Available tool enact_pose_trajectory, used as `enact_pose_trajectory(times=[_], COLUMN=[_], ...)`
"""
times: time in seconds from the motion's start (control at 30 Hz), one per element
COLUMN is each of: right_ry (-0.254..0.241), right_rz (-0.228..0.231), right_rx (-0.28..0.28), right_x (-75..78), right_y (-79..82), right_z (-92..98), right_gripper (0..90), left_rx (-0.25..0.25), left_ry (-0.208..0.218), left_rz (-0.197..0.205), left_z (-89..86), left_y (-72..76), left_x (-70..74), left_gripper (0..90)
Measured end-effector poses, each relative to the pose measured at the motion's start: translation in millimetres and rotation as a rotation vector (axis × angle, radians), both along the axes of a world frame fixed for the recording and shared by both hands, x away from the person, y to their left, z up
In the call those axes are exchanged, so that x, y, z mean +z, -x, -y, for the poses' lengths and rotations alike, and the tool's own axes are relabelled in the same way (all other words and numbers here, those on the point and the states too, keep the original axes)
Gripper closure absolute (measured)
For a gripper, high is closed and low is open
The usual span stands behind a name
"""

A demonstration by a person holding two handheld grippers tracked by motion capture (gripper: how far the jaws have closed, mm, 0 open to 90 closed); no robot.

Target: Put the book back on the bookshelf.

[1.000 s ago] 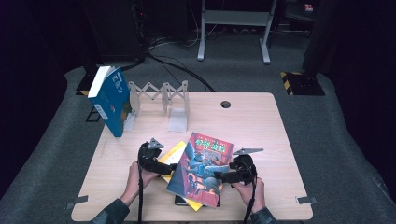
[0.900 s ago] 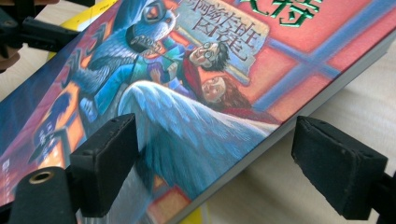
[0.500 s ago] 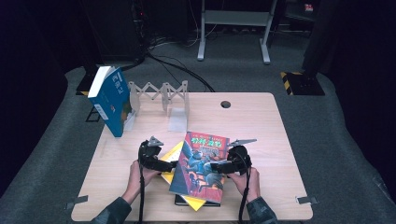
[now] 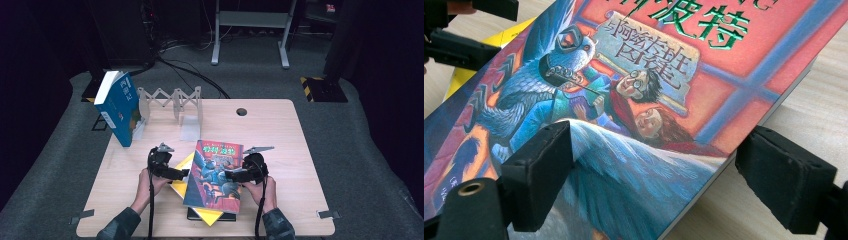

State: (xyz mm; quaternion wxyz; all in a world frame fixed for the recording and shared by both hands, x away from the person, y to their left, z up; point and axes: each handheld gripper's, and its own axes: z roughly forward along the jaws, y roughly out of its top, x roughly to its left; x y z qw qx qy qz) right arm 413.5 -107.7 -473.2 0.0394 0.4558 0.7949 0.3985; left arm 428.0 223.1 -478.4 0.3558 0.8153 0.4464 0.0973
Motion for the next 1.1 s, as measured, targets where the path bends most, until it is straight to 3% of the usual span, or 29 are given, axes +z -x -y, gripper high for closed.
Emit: enact_pose_trajectory(times=[0.17, 0.37, 0.53, 0.67, 0.93, 1.1], right_ry=[-0.008, -0.004, 0.004, 0.005, 0.001, -0.001], right_rz=[0.001, 0.004, 0.012, 0.013, 0.014, 0.013], right_rx=[-0.005, -0.007, -0.006, 0.000, 0.002, 0.000], right_x=[-0.7, -0.1, 0.3, 0.3, -0.2, -0.2], right_y=[1.1, 1.5, 1.5, 0.9, 0.6, -0.4], right_z=[0.3, -0.4, -0.9, -0.7, -0.4, -2.2], right_gripper=[14.9, 14.8, 14.8, 14.8, 14.7, 14.8], left_rx=[0.028, 0.007, -0.014, -0.022, -0.048, -0.069], left_ry=[0.026, 0.065, 0.109, 0.127, 0.125, 0.102], left_rz=[0.005, 0.007, -0.055, -0.078, -0.118, -0.118], left_z=[-5.6, 3.9, 18.2, 29.8, 46.1, 54.6], left_y=[-9.1, -22.7, -37.5, -47.7, -65.3, -69.5], left_x=[10.5, 17.6, 15.6, 11.3, 7.2, 5.4], left_gripper=[0.0, 0.0, 0.0, 0.0, 0.0, 0.0])
